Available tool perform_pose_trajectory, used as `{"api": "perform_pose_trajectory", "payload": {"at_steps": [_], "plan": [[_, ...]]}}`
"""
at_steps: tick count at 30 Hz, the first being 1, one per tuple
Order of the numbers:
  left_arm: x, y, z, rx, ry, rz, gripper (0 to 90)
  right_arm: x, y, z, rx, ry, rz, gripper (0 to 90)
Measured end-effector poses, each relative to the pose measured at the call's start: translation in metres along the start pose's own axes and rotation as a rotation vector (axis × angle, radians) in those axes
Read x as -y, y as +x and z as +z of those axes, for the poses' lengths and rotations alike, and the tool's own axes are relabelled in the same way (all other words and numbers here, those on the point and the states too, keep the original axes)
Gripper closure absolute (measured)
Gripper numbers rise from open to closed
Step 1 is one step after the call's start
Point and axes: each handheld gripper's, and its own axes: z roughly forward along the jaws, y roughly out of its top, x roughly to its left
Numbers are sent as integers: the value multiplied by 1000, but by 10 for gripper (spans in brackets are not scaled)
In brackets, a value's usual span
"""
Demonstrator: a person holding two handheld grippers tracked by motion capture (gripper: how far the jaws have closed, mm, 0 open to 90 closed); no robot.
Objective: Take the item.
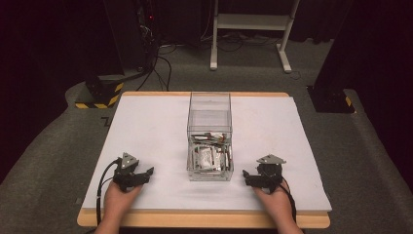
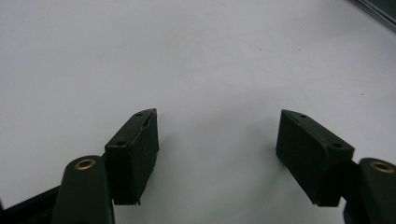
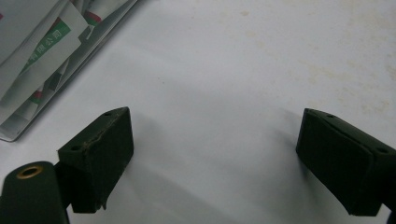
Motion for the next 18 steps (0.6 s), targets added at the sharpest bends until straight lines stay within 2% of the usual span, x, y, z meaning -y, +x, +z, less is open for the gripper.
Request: {"api": "perform_pose_trajectory", "payload": {"at_steps": [13,18], "plan": [[0,0,0,1,1,-2,300,0,-2,-1,-4,-3,14,132],[0,0,0,3,3,-2,299,3,-4,-5,-8,-5,-12,145]]}}
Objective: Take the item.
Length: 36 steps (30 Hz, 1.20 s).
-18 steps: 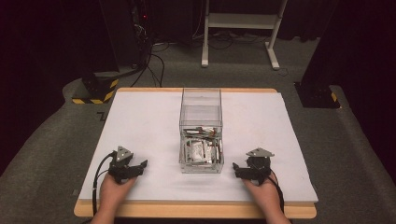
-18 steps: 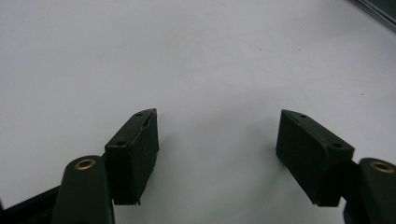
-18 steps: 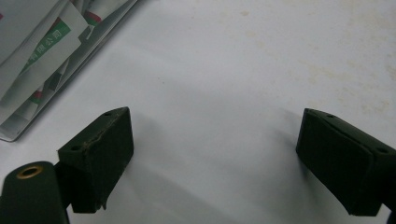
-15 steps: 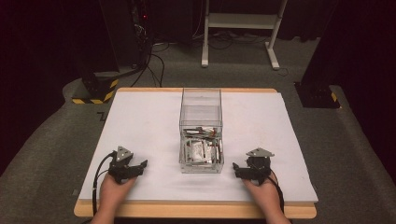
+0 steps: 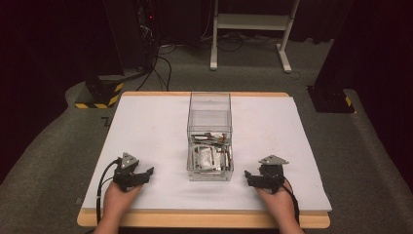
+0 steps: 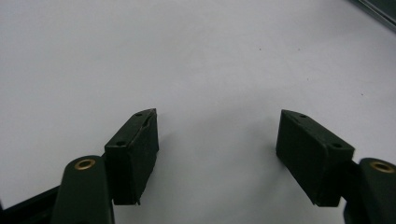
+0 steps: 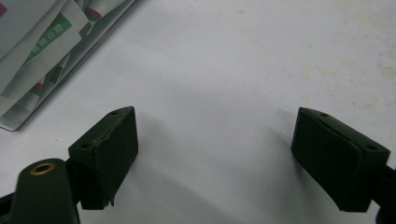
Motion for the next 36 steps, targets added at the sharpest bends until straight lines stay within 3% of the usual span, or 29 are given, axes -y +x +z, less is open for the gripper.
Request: {"api": "perform_pose_trajectory", "payload": {"at_steps": [26,32,36], "plan": [[-1,-1,0,-10,6,-3,306,3,-2,-2,-3,0,3,141],[-3,-8,-2,-34,-3,36,332,3,-2,-2,-3,0,3,141],[-3,-10,-4,-26,-11,23,332,3,-2,-2,-3,0,3,141]]}}
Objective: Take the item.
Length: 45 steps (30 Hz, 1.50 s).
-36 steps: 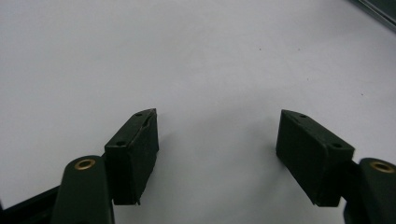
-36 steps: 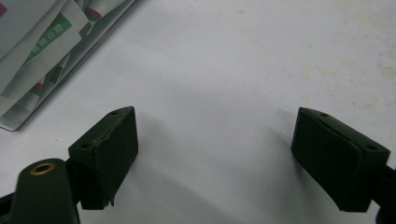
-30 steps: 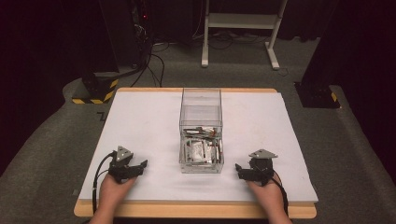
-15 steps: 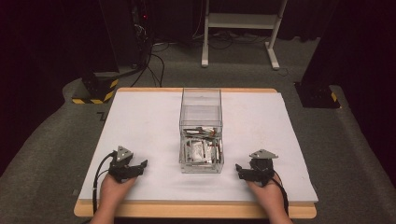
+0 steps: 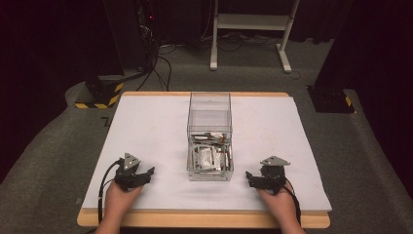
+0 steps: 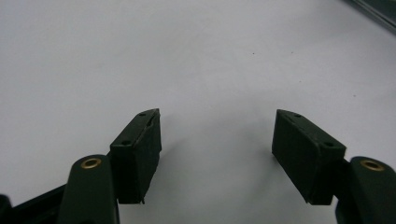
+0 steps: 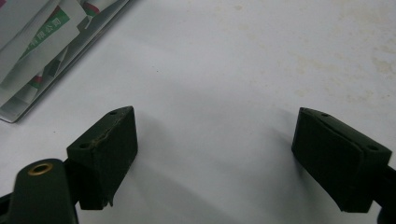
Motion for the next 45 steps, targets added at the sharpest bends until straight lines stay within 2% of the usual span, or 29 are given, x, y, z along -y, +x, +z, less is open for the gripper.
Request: {"api": "perform_pose_trajectory", "payload": {"at_steps": [6,21,26,34,38,45], "plan": [[-1,-3,-3,24,-7,-16,332,0,0,0,0,0,0,141],[-3,-13,-7,48,-45,1,372,0,0,0,0,0,0,141],[-4,-16,-8,62,-53,-18,367,0,0,0,0,0,0,141],[-7,-25,-10,63,-65,24,358,0,0,0,-1,0,1,141],[-9,-29,-10,74,-74,17,357,0,0,0,-1,0,0,141],[-12,-34,-13,86,-88,33,356,0,0,0,-1,0,0,141]]}}
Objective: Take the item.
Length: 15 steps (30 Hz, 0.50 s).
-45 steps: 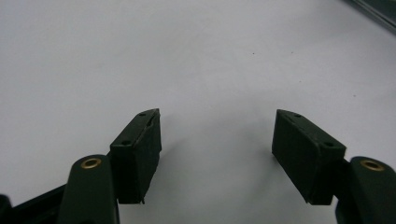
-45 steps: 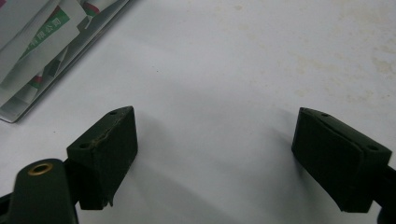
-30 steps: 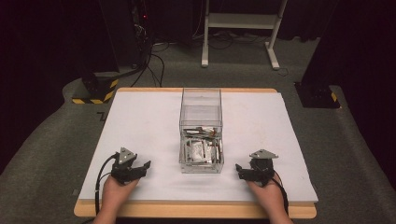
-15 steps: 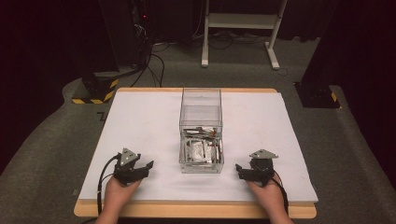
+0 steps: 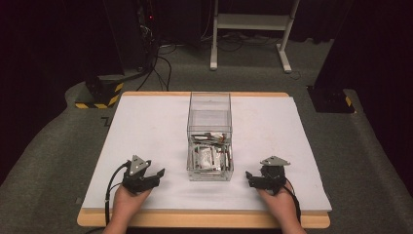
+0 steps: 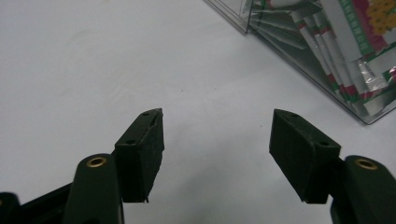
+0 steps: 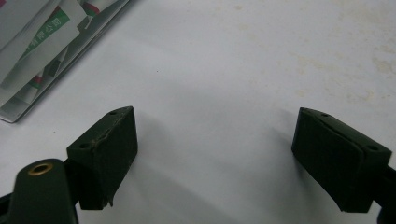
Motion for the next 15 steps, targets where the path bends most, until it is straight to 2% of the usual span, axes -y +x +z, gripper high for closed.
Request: {"api": "perform_pose_trajectory", "payload": {"at_steps": [15], "plan": [[-6,-10,-4,12,-34,5,350,0,0,0,0,0,0,141]]}}
